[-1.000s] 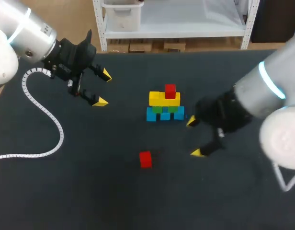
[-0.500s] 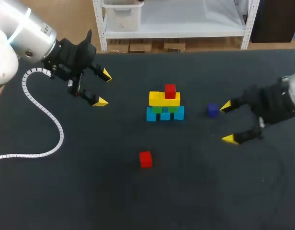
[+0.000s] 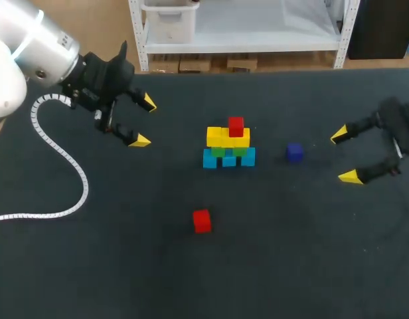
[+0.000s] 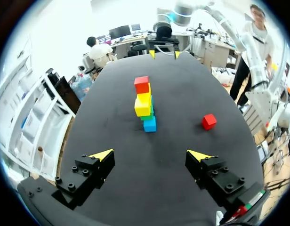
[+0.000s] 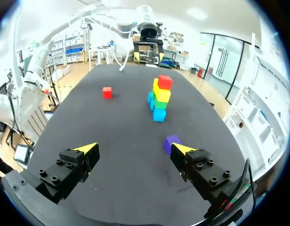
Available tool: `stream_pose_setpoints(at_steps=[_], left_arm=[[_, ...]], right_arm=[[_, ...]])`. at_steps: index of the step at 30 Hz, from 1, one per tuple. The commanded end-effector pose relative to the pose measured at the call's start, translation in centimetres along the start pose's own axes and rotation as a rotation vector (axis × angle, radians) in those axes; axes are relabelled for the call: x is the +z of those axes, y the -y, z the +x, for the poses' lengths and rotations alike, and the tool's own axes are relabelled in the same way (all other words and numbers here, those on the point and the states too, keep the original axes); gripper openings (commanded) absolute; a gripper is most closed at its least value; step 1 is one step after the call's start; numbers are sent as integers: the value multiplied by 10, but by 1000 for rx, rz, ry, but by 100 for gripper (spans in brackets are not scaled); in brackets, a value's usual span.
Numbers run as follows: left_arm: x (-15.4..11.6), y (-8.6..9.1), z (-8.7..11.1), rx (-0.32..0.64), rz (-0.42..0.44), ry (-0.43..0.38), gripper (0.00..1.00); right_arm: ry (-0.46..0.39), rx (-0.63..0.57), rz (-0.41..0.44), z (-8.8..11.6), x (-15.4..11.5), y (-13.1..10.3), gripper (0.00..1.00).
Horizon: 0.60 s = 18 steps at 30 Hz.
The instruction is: Place the blue cubes, place green cubes on the blue cubes, place the yellow cubes on the green cubes, then place the red cubes on the yellow cubes, and place purple cube on the red cubes.
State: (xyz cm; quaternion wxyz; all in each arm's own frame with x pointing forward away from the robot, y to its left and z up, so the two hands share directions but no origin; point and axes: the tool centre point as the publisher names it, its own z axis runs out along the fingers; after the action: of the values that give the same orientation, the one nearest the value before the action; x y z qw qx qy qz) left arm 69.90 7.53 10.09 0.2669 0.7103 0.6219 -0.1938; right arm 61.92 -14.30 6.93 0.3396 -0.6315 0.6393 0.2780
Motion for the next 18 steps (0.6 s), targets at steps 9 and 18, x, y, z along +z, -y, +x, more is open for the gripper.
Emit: stream_pose_setpoints(at_steps=[9, 18], left_arm=[[33, 56, -51, -37, -92, -20, 100], [54, 112, -84, -138, -139, -18, 100]], right_arm=[[80, 0, -27, 3, -1, 6, 100], [80, 0, -27, 3, -1, 6, 100]])
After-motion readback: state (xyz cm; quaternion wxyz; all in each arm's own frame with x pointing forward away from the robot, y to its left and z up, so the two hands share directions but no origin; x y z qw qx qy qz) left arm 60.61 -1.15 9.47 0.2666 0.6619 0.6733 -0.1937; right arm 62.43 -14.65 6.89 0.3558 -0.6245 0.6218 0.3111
